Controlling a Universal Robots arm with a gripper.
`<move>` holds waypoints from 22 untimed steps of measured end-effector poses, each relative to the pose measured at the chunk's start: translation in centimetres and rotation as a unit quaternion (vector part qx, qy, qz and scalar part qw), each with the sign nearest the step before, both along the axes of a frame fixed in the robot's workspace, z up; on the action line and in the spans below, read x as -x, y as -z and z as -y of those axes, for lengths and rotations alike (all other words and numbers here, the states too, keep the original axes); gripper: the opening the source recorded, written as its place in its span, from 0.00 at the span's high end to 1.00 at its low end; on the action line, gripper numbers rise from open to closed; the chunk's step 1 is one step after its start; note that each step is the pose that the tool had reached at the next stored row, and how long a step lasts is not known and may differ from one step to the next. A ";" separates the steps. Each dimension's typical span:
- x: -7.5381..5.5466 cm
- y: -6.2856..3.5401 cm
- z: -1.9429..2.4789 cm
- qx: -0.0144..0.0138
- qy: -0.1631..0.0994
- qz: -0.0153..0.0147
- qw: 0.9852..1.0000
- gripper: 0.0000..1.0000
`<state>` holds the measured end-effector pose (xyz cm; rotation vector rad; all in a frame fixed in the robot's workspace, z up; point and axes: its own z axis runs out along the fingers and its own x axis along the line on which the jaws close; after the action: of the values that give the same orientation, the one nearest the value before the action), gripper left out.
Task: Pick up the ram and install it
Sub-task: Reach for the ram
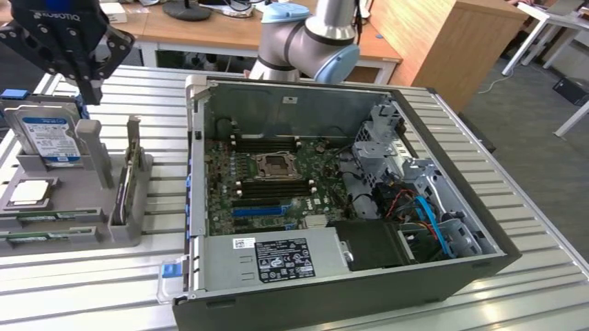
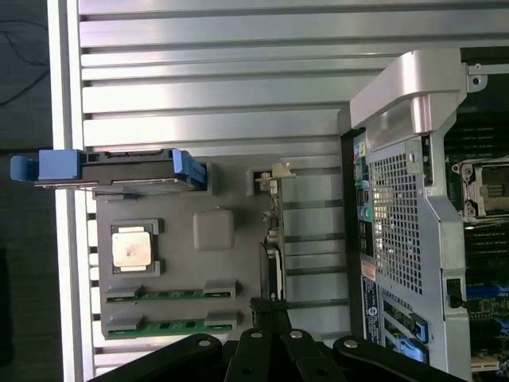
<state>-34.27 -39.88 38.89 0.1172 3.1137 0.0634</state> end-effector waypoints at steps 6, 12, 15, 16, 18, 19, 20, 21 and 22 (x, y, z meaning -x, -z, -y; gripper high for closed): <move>1.5 0.11 0.00 0.000 0.000 0.000 1.000 0.89; 2.8 0.20 0.00 0.000 0.000 0.000 1.000 0.89; 3.4 0.25 0.00 0.000 0.000 0.000 1.000 0.89; 3.6 0.27 0.00 0.000 0.000 0.000 1.000 0.89; 4.0 0.30 0.00 0.000 0.000 0.000 1.000 0.89; 4.3 0.32 0.00 0.000 0.000 0.000 1.000 0.89; 4.5 0.33 0.00 0.000 0.000 0.000 1.000 0.89; 4.7 0.35 0.00 0.000 0.000 0.000 1.000 0.89; 4.9 0.36 0.00 0.000 0.000 0.000 1.000 0.89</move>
<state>-39.13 -39.88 38.54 0.1175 3.1143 0.0633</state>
